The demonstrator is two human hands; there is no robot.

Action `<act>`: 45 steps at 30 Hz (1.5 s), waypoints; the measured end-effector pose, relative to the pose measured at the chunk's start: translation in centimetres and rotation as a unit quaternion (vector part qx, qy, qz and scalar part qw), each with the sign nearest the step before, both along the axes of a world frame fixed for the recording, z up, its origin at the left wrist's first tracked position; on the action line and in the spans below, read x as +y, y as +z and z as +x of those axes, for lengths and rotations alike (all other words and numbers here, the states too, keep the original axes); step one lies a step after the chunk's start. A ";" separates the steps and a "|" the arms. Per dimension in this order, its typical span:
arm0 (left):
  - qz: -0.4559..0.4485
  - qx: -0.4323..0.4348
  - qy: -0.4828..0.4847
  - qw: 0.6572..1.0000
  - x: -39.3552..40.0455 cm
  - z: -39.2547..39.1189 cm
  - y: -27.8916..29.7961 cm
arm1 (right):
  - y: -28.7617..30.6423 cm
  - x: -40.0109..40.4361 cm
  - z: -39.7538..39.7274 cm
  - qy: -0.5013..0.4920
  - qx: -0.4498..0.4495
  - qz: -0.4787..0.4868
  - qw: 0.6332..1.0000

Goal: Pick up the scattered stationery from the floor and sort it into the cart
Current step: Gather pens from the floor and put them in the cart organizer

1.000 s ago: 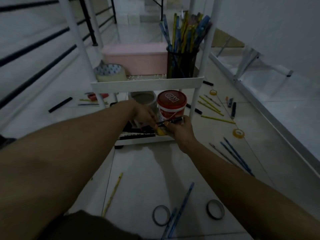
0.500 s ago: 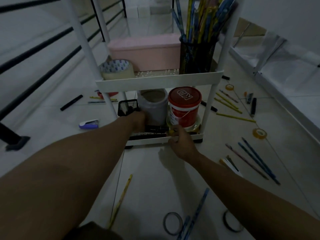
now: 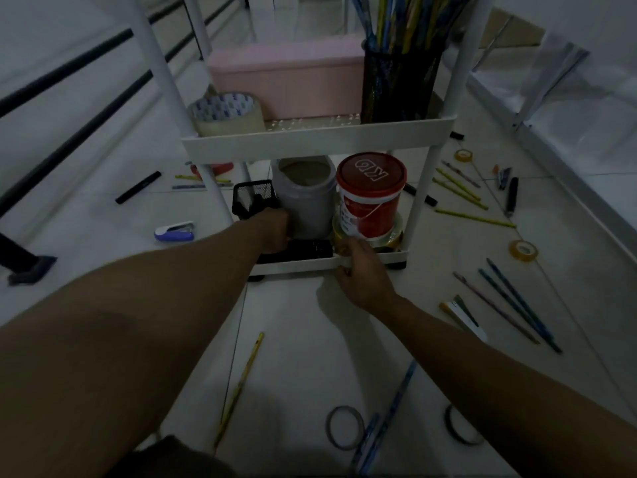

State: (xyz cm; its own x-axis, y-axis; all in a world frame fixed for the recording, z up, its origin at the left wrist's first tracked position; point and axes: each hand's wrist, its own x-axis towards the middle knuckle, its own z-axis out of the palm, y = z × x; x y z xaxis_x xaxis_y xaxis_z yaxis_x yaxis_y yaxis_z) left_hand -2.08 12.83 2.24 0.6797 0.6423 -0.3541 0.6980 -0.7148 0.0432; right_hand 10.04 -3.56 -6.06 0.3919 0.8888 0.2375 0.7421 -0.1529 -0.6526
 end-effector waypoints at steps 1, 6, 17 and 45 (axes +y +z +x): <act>-0.004 -0.004 -0.002 1.000 0.1 0.1 0.5 | -0.1 0.0 -0.2 0.000 -0.013 0.000 1.000; -0.021 -0.052 -0.039 0.998 -1.5 0.8 3.0 | -0.1 0.2 -1.7 0.034 -0.047 -0.006 0.998; -0.044 0.106 -0.091 0.989 -8.1 -7.4 3.0 | 0.5 -0.3 -9.9 0.210 -0.034 -0.110 0.971; -0.108 0.310 -0.032 0.944 -13.0 -29.1 -2.4 | 0.1 -3.9 -23.8 0.518 -0.163 -0.249 0.802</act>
